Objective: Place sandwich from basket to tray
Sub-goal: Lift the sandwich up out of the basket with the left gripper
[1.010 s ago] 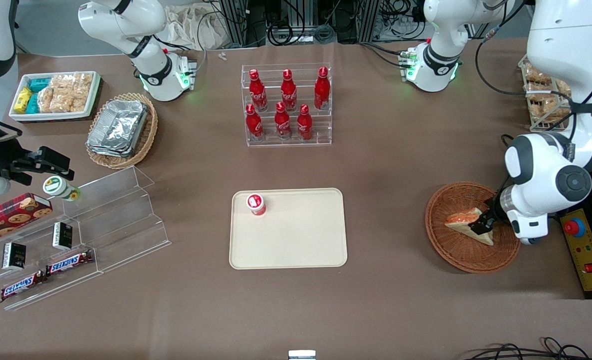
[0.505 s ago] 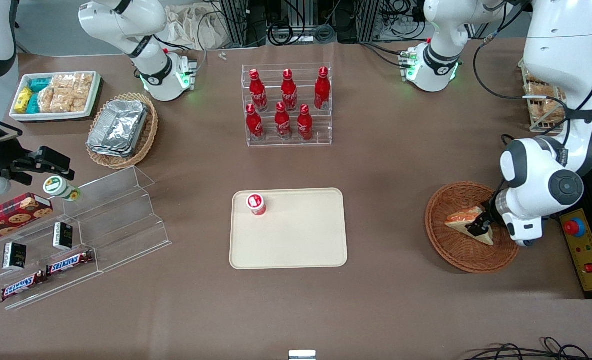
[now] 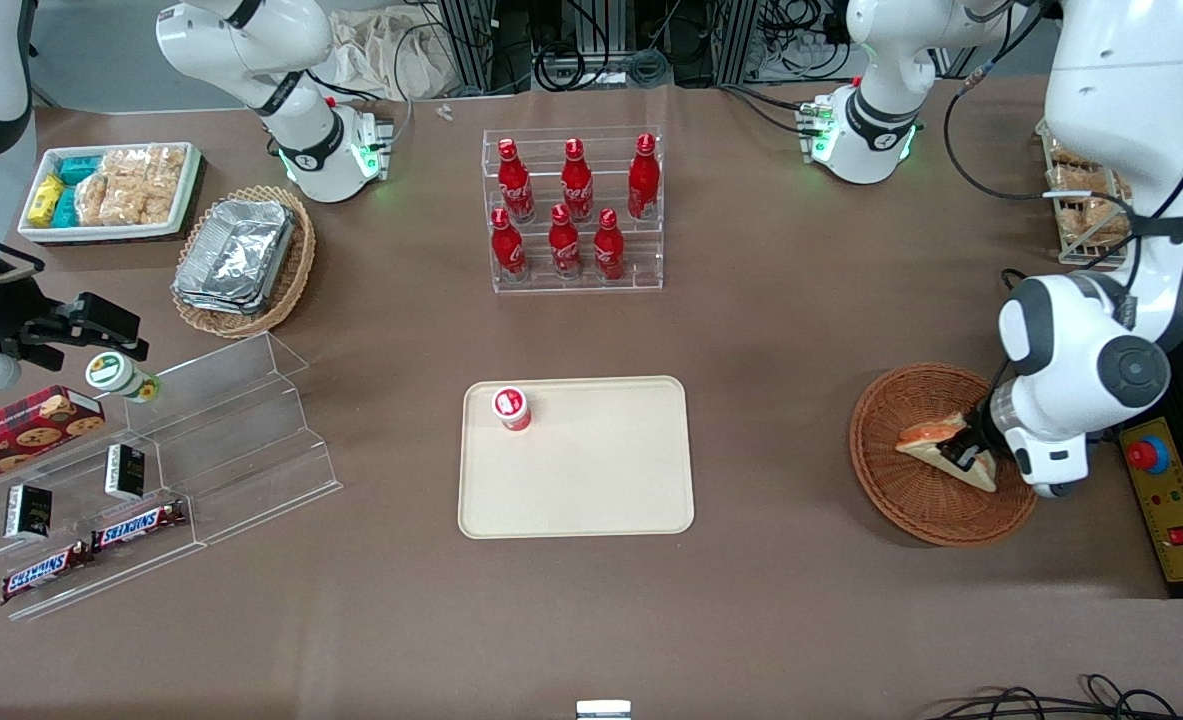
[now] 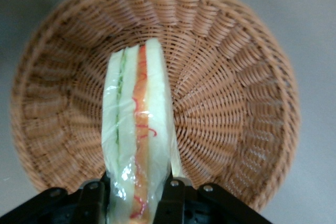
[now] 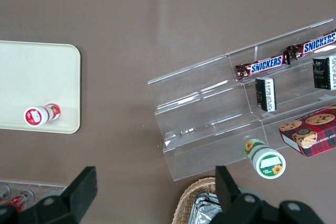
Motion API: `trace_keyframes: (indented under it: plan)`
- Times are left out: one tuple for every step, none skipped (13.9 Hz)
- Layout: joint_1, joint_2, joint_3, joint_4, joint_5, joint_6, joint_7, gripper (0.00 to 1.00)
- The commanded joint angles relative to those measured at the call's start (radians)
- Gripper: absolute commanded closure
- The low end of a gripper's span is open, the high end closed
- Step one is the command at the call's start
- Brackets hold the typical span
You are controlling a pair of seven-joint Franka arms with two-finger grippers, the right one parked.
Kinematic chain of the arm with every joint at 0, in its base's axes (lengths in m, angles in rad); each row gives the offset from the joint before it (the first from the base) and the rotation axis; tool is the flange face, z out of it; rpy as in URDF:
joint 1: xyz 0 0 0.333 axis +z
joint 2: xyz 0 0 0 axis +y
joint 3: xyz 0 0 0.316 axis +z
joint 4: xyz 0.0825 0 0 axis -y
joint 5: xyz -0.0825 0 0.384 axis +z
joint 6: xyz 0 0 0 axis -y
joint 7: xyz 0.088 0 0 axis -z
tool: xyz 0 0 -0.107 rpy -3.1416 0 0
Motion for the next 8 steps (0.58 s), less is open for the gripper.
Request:
trace_keyframes:
  plan:
    - [-0.002, -0.147, 0.000, 0.036, 0.000, -0.200, 0.154, 1.00]
    - [-0.005, -0.165, -0.001, 0.077, -0.003, -0.254, 0.218, 1.00]
    - [-0.009, -0.178, -0.007, 0.103, -0.006, -0.313, 0.275, 1.00]
    - [-0.023, -0.187, -0.038, 0.113, -0.008, -0.337, 0.332, 1.00]
    - [-0.026, -0.189, -0.079, 0.122, -0.008, -0.354, 0.368, 1.00]
    - [-0.026, -0.187, -0.139, 0.122, 0.001, -0.380, 0.372, 1.00]
    - [-0.026, -0.184, -0.197, 0.122, 0.008, -0.394, 0.373, 1.00]
    - [-0.028, -0.179, -0.237, 0.122, 0.006, -0.396, 0.374, 1.00]
